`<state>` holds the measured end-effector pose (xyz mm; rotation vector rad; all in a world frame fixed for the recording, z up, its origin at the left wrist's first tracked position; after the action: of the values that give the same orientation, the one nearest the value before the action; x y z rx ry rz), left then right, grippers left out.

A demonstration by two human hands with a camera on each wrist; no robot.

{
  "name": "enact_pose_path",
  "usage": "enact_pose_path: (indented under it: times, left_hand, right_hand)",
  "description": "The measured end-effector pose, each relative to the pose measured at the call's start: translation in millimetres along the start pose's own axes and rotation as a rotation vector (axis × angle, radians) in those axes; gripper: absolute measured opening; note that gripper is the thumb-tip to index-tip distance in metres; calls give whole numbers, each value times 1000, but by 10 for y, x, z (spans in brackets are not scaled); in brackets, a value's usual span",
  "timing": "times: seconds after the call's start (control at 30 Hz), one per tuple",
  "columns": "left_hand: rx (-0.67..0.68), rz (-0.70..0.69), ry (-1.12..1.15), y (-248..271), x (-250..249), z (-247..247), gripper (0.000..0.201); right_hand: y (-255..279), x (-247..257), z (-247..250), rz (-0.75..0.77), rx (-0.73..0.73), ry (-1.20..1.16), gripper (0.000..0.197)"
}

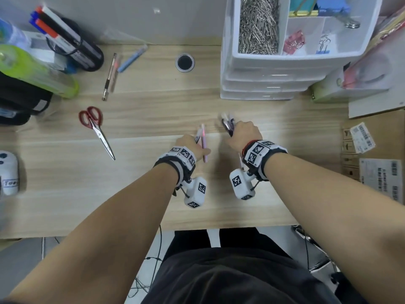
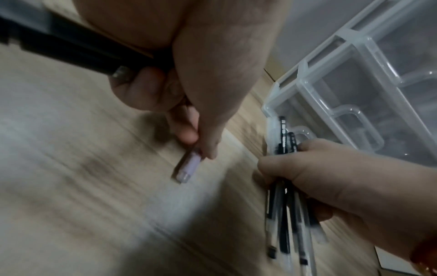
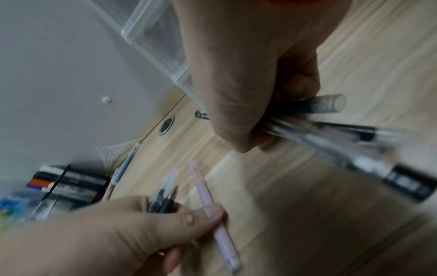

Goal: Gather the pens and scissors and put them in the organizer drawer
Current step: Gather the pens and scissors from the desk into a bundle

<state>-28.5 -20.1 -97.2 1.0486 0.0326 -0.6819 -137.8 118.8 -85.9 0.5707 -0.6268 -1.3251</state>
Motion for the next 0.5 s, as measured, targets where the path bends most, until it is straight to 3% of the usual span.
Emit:
enact_pose_path:
  times: [0.1,0.17,0.23,0.27,0.3,0.37,0.4,0.43,0.5]
  left_hand:
    - [-71,-10,259,56,36,64,47]
    - [-57,-20,494,108,-17,159,77]
    - [19,-6,788,151,-101,243,111]
    - [83,-17,933,166,-156,263,106]
    - [145,-36,1057,195,-206,299,89]
    - [174,-11,1223,214,-199,394,60]
    - [156,29,1265,202,-149,447,55]
    - [147,71,1310,199,-78,500,51]
    - [125,154,1364,224,55,627,38]
  right_hand:
    - [17,54,49,7,76,-248,18]
    - [72,210,92,91,117,-388,28]
    - [159,464,132,197,146,-388,26]
    - [196,593,140,245,159,-355,21]
    - [232,719,140,289,177,-315,15]
    - [276,960,113,373,216,-238,8]
    - [284,1043,95,393,254,-217,4]
    - [297,1126,81,415,288,-201,8]
    - [297,1247,36,442,350,-172,35]
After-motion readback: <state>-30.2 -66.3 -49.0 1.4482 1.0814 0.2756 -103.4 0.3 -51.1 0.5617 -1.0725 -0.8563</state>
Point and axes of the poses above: each hand's wrist, its own y-axis away from the middle knuckle, its own z-axis out of the back of the hand, x = y × z, the point moved 3 cm from there along -y, towards the middle knuckle, and after that the axes turned 7 degrees about -z, right-handed, at the moved point
